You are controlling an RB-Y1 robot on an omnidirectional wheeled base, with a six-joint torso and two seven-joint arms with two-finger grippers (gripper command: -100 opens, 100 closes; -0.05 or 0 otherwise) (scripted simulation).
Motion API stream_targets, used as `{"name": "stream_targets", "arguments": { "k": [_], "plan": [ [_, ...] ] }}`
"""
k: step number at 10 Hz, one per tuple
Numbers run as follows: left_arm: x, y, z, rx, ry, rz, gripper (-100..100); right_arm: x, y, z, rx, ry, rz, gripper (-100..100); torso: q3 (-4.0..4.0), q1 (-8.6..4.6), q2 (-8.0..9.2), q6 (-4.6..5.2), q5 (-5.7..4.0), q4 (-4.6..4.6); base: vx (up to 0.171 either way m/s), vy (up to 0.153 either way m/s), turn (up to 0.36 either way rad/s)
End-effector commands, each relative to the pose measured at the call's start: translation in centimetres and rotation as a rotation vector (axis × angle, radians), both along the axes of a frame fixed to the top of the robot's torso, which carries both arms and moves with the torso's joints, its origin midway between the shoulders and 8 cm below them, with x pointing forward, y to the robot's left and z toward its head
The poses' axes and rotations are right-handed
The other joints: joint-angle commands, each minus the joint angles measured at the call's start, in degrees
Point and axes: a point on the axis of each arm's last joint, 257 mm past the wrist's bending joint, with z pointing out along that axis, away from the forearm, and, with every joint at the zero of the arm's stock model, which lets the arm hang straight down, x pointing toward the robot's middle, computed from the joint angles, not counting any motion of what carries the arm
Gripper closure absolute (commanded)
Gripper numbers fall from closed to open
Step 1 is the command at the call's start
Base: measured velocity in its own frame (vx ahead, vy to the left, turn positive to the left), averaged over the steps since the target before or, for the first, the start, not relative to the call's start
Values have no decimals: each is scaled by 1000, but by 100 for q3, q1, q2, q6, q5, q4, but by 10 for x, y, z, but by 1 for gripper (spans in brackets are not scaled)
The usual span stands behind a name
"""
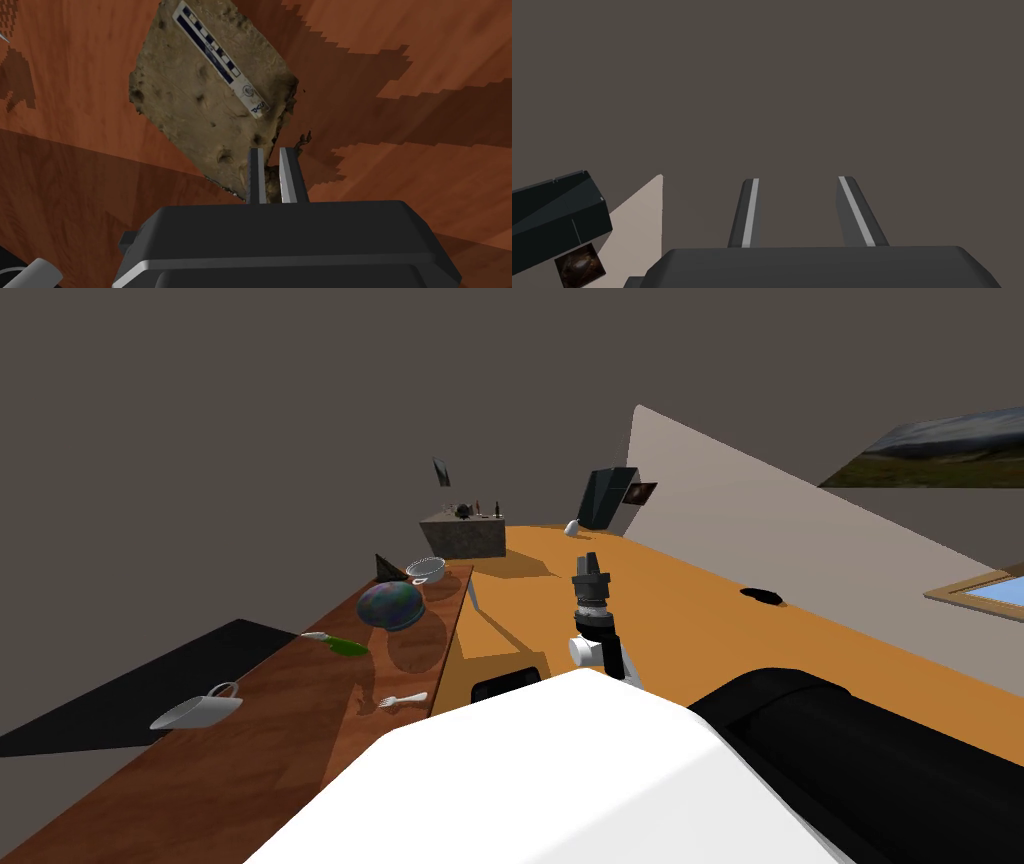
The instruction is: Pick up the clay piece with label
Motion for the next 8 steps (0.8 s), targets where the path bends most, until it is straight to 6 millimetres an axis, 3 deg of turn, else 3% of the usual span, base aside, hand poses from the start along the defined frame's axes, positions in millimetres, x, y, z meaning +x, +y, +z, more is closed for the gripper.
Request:
{"name": "stream_targets", "arguments": {
  "k": [1, 3, 4, 5, 7, 8],
  "plan": [
    [0, 0, 0, 0, 0, 0, 100, 0, 0, 0, 0, 0, 0, 0, 0, 0, 0, 0, 0, 0, 0, 0, 0],
    [1, 0, 0, 1, -1, -1, 100, 0, 0, 0, 0, 0, 0, 0, -2, 0, -1, -4, 1, -2, 0, 0, 0],
    [1, 0, 0, 1, -1, -1, 0, 0, 0, 0, 0, 0, 0, 0, -2, 0, -2, -4, 1, -2, 0, 0, 0],
    [-1, 1, 6, 1, -1, -17, 100, 0, 0, 0, 0, 0, 0, 0, -2, 0, -2, -4, 1, -2, 43, -4, 255],
    [-6, 1, 18, 1, 1, -54, 100, 0, 0, 0, 0, 0, 0, 0, -13, -14, -22, -13, -3, -8, 92, -24, 223],
    [-6, 1, 14, 2, 5, -43, 100, 0, 0, 0, 0, 0, 0, 0, -19, -15, -33, -7, -4, -8, 42, -11, 34]
  ]
}}
